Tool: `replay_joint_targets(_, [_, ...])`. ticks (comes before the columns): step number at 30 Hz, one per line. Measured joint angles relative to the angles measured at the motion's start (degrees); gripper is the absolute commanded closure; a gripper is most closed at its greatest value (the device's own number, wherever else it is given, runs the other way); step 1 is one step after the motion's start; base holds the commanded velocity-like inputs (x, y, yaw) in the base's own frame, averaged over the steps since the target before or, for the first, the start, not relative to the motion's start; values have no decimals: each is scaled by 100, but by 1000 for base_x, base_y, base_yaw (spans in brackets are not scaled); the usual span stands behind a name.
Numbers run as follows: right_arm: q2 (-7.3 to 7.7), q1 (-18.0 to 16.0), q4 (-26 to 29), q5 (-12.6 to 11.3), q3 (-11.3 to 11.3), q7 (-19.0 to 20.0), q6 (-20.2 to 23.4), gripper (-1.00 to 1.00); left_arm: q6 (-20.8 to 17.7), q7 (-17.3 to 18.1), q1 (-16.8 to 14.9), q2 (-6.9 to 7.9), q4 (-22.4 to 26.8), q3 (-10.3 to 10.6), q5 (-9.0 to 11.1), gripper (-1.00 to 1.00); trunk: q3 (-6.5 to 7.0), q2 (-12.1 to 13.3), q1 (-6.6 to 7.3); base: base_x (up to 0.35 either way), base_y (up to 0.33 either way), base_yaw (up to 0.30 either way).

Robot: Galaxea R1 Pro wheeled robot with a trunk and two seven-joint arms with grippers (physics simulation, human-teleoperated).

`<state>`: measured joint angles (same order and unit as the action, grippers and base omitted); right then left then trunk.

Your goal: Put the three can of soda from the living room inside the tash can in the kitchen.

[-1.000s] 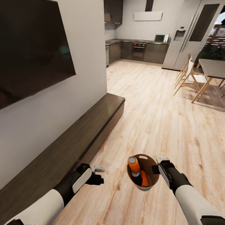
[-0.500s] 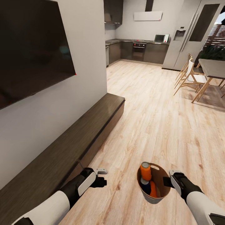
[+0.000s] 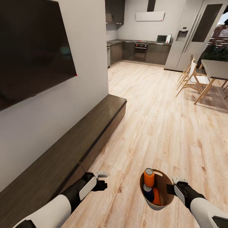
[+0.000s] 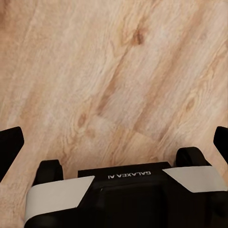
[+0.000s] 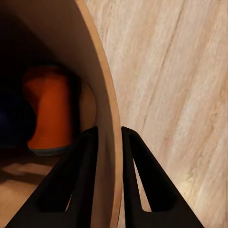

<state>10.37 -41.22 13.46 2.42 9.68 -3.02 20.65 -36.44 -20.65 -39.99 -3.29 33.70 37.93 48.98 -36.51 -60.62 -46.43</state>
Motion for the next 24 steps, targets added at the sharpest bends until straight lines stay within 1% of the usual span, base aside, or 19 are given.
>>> replay_joint_targets(8, [1, 8, -110, -4, -54, 0, -296, 100, 84, 32, 10, 5, -40, -5, -1, -100, 0, 0, 0, 0, 0, 0])
replay_joint_targets(16, [2, 16, -172, -7, -92, 1, -358, 100, 300, 28, 15, -1, -47, -5, 5, -100, 0, 0, 0, 0, 0, 0])
replay_joint_targets(24, [-19, 18, -245, -28, -89, 1, -360, 100, 359, 12, 17, -4, -50, -5, 8, -100, 0, 0, 0, 0, 0, 0])
